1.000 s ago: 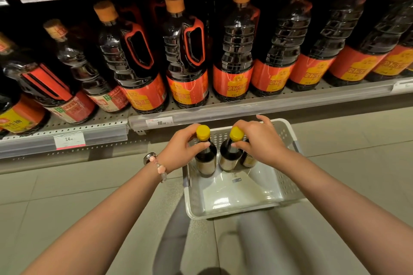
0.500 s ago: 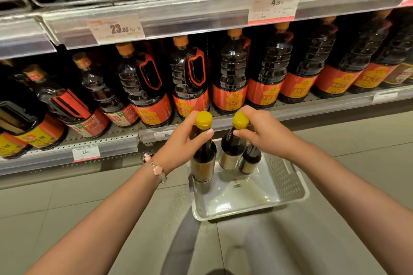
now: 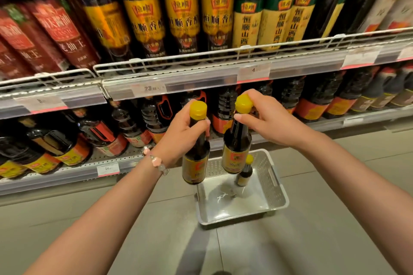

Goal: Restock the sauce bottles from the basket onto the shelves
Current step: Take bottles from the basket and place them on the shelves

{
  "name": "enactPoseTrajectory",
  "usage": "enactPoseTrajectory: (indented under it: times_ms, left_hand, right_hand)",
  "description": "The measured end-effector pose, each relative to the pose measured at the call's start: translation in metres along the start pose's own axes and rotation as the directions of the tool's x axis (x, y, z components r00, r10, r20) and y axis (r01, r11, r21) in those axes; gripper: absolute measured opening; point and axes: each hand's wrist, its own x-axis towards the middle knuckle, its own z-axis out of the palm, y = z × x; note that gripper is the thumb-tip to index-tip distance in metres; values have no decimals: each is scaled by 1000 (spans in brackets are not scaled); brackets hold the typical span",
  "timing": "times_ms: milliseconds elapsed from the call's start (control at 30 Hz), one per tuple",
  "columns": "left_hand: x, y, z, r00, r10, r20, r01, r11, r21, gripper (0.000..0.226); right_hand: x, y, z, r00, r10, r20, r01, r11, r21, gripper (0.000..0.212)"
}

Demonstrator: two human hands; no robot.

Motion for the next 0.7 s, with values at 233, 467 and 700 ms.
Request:
enactPoseTrajectory:
  times_ms: [233, 467, 700]
  left_hand:
    - [3, 95, -32, 999, -42, -27, 40, 997, -67, 20]
    - [6, 209, -60, 998, -68, 6, 69, 994, -88, 38]
    - [7, 319, -89, 997, -77, 33, 78, 996, -43, 47]
  right_hand:
    - [4, -73, -75, 999, -31, -16, 31, 1000, -1, 26]
    - [8, -154, -158, 992, -120, -38, 120, 993, 6, 22]
    - [13, -235, -240, 986, -165, -24, 166, 986, 24, 22]
